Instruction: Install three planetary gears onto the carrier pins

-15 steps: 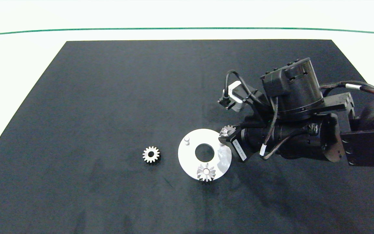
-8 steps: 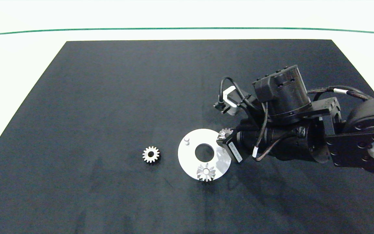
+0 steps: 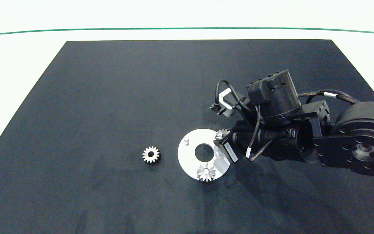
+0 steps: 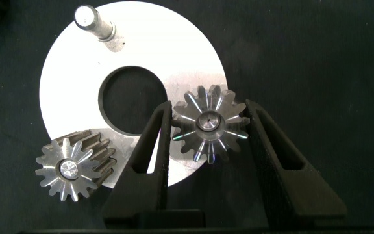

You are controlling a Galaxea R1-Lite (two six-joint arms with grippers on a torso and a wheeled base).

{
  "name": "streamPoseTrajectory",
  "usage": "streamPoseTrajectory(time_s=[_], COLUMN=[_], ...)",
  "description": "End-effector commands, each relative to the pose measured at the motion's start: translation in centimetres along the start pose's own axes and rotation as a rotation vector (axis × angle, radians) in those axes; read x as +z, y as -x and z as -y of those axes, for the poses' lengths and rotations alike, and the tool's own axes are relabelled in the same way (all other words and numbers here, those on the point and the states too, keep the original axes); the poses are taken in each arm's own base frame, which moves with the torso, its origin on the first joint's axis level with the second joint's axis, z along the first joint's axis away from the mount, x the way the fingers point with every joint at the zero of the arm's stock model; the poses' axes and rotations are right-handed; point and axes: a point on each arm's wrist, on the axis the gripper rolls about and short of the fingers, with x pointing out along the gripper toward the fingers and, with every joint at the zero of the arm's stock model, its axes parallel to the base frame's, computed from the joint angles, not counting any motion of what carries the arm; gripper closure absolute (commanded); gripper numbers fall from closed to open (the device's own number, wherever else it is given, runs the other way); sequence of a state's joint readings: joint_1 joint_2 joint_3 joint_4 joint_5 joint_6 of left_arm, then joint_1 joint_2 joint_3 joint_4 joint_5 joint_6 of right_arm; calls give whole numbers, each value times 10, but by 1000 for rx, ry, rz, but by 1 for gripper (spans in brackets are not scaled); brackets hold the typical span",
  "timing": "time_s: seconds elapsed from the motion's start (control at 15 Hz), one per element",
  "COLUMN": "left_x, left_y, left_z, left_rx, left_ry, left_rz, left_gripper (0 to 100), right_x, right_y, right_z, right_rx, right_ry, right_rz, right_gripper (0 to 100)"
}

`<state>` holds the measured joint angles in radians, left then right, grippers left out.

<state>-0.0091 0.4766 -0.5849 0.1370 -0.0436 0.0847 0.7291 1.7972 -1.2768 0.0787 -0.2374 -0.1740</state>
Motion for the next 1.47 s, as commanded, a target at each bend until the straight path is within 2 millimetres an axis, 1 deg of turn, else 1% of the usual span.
streamPoseTrajectory(time_s=[0.07,0.53,0.6,0.67,0.73,0.8,0.87,0.93,1.0,1.07,1.13,1.2,1.33,1.4,1.47], left_x=[0,0,0,-1,-2,-4,-7,-14,-17,-21,-24,-29,-29,-29,-32], left_y=[-1,0,0,0,0,1,1,1,-1,-8,-13,-25,-45,-52,-66], left_z=[0,0,0,0,0,0,1,1,2,2,3,3,5,8,14], left_rx=[-3,0,0,-1,-1,-2,-4,-12,-23,-67,-84,-106,-173,-222,-298], left_ry=[-1,-1,-1,-1,-1,1,0,2,1,-13,-20,-62,-127,-135,-152], left_rz=[-5,-2,-2,0,-3,-8,-23,-76,-112,-160,-191,-245,-293,-306,-346], left_gripper=[0,0,0,0,0,0,0,0,0,0,0,0,0,0,0], right_x=[-1,-2,-2,1,-3,-13,-24,-55,-71,-100,-111,-140,-175,-188,-203], right_y=[-1,-1,6,31,63,95,118,149,161,181,189,212,241,251,262], right_z=[2,2,3,8,15,23,27,34,38,40,40,41,37,34,31], right_rx=[-6,-6,-5,-10,-17,-34,-50,-78,-99,-126,-137,-186,-218,-224,-236], right_ry=[-2,-6,-6,-17,-34,-60,-78,-95,-107,-127,-134,-170,-191,-195,-201], right_rz=[-6,-7,2,52,98,133,159,171,168,172,183,214,224,222,219], right_gripper=[0,0,0,0,0,0,0,0,0,0,0,0,0,0,0])
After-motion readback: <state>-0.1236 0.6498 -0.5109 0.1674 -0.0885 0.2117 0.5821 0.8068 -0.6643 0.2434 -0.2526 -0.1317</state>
